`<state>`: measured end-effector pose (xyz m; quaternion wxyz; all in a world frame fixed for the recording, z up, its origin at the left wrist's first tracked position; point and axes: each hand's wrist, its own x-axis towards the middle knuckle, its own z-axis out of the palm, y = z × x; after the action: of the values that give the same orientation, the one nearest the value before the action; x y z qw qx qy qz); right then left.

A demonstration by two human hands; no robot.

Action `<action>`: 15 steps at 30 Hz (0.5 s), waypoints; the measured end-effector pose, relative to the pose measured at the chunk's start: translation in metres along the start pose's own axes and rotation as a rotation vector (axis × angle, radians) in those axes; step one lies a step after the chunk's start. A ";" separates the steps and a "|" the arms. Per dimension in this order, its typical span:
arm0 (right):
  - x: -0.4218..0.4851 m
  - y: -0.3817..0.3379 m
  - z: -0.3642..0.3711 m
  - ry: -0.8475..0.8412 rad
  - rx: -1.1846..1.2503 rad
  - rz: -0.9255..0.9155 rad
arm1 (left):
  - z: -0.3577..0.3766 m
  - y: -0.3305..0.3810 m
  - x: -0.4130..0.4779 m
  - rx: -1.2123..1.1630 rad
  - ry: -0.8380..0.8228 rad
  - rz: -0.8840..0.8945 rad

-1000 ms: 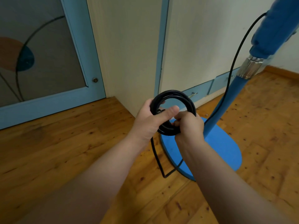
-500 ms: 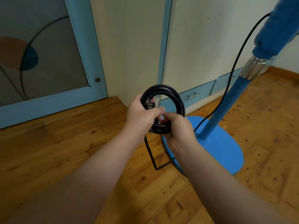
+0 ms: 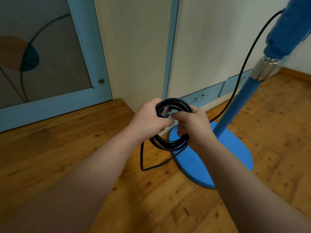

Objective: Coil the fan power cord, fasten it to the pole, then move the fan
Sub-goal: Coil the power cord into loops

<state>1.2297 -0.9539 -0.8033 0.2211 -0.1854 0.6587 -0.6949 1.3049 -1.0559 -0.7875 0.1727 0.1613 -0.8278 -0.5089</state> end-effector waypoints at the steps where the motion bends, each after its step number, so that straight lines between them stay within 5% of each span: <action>1: 0.000 0.000 0.000 0.042 0.048 0.023 | 0.002 0.000 0.001 -0.041 0.035 -0.032; 9: 0.004 0.001 0.000 0.295 0.409 0.126 | 0.020 -0.003 -0.002 -0.189 0.107 -0.237; 15: -0.001 0.010 0.012 0.338 0.558 0.177 | 0.025 -0.003 -0.004 -0.557 0.171 -0.391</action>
<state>1.2376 -0.9637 -0.8120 0.2105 0.0581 0.4842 -0.8473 1.2974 -1.0354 -0.8009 0.1783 0.3056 -0.5932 -0.7231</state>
